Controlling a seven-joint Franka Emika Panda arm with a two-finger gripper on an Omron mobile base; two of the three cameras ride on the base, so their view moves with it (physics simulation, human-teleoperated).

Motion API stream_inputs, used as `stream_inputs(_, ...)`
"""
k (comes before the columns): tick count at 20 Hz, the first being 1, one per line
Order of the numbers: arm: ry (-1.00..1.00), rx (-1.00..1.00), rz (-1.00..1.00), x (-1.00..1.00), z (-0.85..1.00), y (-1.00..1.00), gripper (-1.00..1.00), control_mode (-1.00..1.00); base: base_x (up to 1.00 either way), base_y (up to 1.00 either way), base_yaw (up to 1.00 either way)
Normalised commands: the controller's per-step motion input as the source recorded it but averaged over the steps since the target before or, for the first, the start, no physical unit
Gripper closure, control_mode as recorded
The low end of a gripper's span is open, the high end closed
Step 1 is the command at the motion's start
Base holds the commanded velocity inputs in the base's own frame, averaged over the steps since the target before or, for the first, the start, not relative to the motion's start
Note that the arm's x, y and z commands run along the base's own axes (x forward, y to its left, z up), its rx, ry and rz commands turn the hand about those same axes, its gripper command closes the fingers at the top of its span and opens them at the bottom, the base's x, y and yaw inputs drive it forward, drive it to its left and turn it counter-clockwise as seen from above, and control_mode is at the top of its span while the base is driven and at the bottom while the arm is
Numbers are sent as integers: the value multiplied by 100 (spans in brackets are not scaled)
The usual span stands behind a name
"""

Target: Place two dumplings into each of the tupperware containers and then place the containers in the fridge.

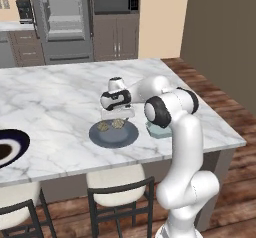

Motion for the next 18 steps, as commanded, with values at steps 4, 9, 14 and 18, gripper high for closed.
stream_inputs(4, 0, 0, 0, 0, 0, 0, 100, -100, 0, 0, 0)
stream_inputs(9, 0, 0, 0, -11, 9, -11, 100, -100, 0, 0, 0)
stream_inputs(14, -2, 0, 0, -44, 38, -40, 100, -100, 0, 0, 0)
stream_inputs(18, 0, 0, -1, -50, 34, -73, 100, -100, 0, 0, 0)
